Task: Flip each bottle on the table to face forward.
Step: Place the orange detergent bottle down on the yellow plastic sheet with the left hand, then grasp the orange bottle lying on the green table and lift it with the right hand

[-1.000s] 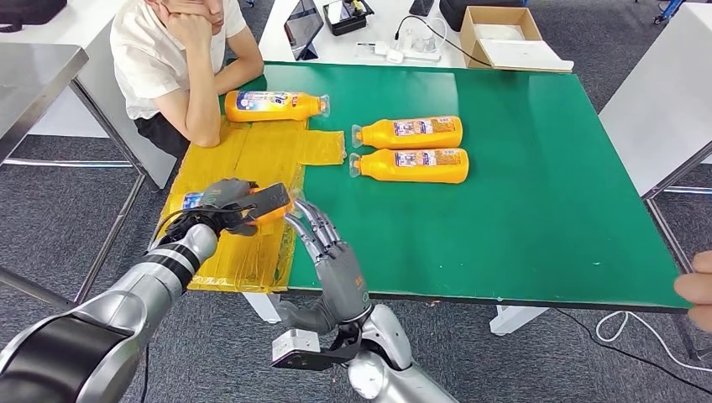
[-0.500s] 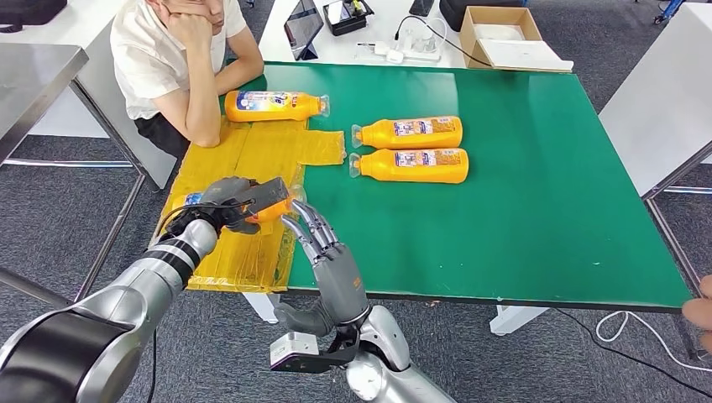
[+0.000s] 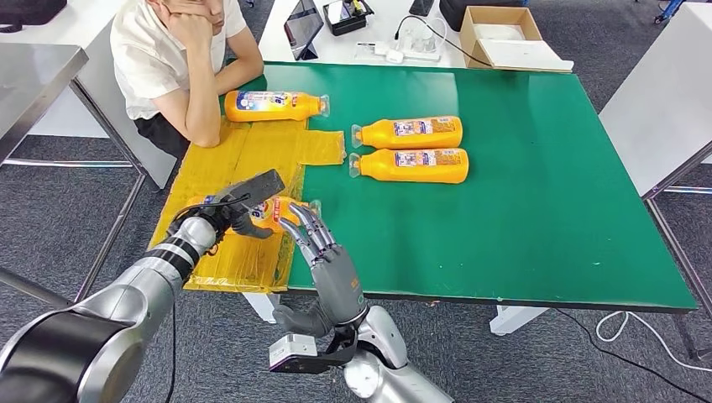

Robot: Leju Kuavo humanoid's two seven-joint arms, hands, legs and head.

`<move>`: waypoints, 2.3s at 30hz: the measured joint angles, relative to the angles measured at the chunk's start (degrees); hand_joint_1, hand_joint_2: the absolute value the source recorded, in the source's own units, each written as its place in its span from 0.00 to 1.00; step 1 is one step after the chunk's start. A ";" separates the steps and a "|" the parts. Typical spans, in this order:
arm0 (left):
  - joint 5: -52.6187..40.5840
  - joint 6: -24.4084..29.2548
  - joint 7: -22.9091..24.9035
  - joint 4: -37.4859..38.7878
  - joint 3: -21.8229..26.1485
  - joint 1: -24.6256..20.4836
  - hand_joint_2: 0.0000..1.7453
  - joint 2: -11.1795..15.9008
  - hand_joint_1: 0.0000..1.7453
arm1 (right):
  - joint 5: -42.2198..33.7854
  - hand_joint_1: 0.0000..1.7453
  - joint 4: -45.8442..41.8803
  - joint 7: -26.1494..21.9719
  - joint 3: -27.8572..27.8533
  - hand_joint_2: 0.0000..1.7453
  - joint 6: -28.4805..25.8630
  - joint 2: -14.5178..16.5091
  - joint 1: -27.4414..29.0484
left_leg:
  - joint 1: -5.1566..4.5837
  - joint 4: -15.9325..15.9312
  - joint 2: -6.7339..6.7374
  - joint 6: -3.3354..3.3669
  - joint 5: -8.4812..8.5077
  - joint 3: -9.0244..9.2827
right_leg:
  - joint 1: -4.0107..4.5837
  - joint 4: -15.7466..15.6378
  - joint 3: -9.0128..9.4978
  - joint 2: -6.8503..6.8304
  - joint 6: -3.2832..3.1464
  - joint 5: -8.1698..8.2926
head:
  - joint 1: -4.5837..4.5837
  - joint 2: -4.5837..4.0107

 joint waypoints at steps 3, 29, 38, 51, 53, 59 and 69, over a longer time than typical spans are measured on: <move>1.19 -0.18 -1.19 0.06 0.95 0.49 1.00 -0.20 0.00 | -0.61 0.00 0.98 -0.38 0.04 0.00 -0.55 0.16 -0.24 | 0.00 0.00 0.00 0.00 0.00 0.00 | 0.00 0.00 0.00 0.00 0.00 0.00 | -0.01 0.00; 49.24 3.73 -13.79 -35.66 5.65 27.63 1.00 -4.44 0.00 | -8.46 0.00 -12.71 -4.75 -1.51 1.00 -0.92 -5.78 8.13 | -0.02 0.00 0.05 -0.01 -0.08 -0.02 | -0.01 -0.05 -0.05 0.01 -0.03 -0.04 | 0.00 0.00; 57.05 10.78 -16.78 -49.42 3.15 33.59 1.00 -5.20 0.00 | -27.40 0.00 -27.04 -4.84 -3.00 1.00 3.31 -8.81 11.64 | -0.02 0.00 -0.02 0.00 -0.07 -0.02 | -0.01 -0.05 -0.04 0.00 -0.02 -0.03 | -0.01 0.00; 54.98 17.09 -16.37 -60.59 -3.54 41.98 1.00 -5.03 0.00 | -35.34 0.00 -34.52 -4.08 -27.99 0.00 0.84 -0.66 19.41 | -0.01 -0.02 0.04 0.01 -0.16 0.01 | 0.00 -0.07 -0.03 0.01 -0.04 -0.07 | -0.02 0.00; 54.44 17.12 -16.59 -60.67 -4.05 43.04 1.00 -5.19 0.00 | -33.29 0.00 -31.32 -3.68 -32.22 0.00 -1.29 1.73 19.16 | -0.01 -0.02 0.08 0.00 -0.14 0.02 | 0.00 -0.06 -0.03 0.01 -0.04 -0.07 | -0.01 0.00; 53.92 17.21 -16.81 -60.67 -4.96 44.25 1.00 -5.37 0.00 | -31.72 0.00 -25.95 -4.21 -38.75 0.50 -1.44 5.21 18.07 | -0.02 -0.02 0.05 0.00 -0.13 0.02 | -0.01 -0.06 -0.02 0.01 -0.04 -0.06 | -0.02 0.00; 50.10 18.38 -18.16 -60.08 -4.96 44.19 1.00 -5.27 0.00 | 6.05 0.00 -17.53 7.36 -43.28 1.00 -1.46 2.15 12.39 | -0.03 -0.02 0.07 0.03 -0.12 0.02 | -0.01 -0.07 0.00 0.01 -0.03 -0.04 | -0.01 -0.01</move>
